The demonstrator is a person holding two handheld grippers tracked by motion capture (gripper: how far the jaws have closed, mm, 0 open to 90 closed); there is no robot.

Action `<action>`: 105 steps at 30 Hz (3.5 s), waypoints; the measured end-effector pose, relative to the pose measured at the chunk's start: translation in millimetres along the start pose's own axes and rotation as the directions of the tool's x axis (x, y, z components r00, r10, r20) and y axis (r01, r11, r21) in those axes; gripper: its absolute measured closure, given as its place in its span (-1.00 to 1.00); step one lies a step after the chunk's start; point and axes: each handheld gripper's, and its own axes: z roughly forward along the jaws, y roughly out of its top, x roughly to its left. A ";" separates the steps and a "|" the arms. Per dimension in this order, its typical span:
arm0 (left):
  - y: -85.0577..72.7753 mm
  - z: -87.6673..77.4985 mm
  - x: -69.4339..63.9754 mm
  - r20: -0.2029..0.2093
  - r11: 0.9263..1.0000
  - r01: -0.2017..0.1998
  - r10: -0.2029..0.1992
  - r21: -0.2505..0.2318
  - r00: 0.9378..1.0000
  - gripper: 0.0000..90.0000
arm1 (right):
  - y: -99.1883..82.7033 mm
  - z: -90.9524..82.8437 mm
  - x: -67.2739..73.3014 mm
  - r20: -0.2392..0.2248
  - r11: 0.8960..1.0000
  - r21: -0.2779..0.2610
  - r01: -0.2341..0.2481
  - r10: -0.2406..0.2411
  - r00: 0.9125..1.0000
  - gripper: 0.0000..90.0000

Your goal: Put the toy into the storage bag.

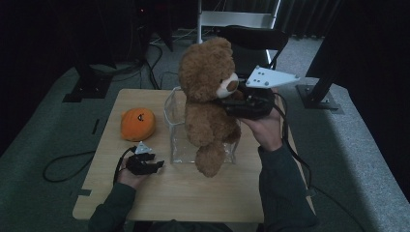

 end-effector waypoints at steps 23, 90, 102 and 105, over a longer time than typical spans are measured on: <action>0.0 0.1 0.1 0.002 1.000 -0.003 0.003 0.001 1.000 0.01 | 8.0 4.0 -25.1 0.089 1.000 0.012 -0.009 0.008 0.996 0.05; 0.1 0.3 0.1 0.002 1.000 -0.003 0.003 0.000 1.000 0.00 | 30.7 53.3 -72.1 0.164 0.998 -0.001 -0.071 0.070 0.984 0.05; 0.3 0.5 -0.4 0.003 1.000 -0.006 0.006 0.001 1.000 0.00 | 30.4 70.7 -76.8 0.161 0.998 0.012 -0.064 0.062 0.985 0.05; 0.2 0.4 -0.5 0.004 1.000 -0.005 0.005 0.002 1.000 0.00 | 30.0 75.2 -78.3 0.163 0.997 0.015 -0.073 0.069 0.984 0.05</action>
